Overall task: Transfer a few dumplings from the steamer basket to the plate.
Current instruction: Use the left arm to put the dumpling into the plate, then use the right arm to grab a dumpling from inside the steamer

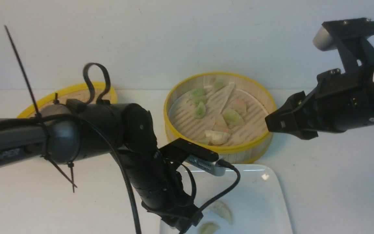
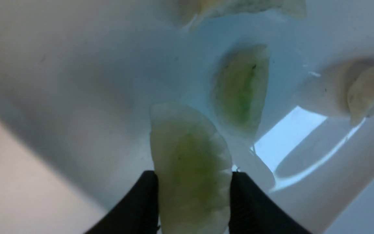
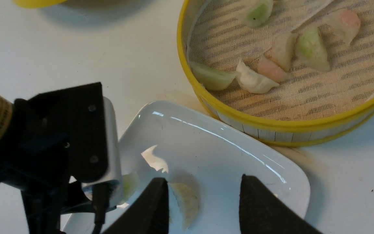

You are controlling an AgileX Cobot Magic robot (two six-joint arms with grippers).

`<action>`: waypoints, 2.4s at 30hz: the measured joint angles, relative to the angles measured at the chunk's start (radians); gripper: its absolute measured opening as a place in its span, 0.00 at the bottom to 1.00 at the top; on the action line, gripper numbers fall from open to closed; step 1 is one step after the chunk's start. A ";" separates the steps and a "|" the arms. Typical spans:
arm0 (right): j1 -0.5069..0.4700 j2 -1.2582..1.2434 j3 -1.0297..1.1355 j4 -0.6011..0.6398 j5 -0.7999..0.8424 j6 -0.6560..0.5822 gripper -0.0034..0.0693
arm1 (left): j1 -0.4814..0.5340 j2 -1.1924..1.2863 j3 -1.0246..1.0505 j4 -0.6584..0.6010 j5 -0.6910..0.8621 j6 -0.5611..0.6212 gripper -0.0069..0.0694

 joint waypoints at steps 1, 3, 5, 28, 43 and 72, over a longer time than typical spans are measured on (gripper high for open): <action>0.000 0.000 0.000 0.000 0.000 0.000 0.44 | -0.003 0.002 0.000 0.000 -0.009 0.000 0.42; 0.000 0.000 0.000 0.000 0.000 0.000 0.44 | -0.010 0.016 0.000 -0.001 -0.041 0.003 0.42; 0.000 0.000 0.000 0.000 0.000 0.000 0.44 | -0.013 0.019 0.000 -0.002 -0.066 0.022 0.42; -0.016 0.013 -0.026 -0.008 -0.006 0.029 0.40 | -0.014 -0.150 -0.193 0.329 0.156 -0.150 0.17; -0.148 0.419 -0.466 -0.168 0.220 0.009 0.05 | -0.014 -0.668 -0.163 0.376 0.291 -0.230 0.08; -0.086 1.034 -0.818 -0.177 0.087 -0.104 0.53 | -0.014 -1.106 0.137 0.539 0.177 -0.530 0.08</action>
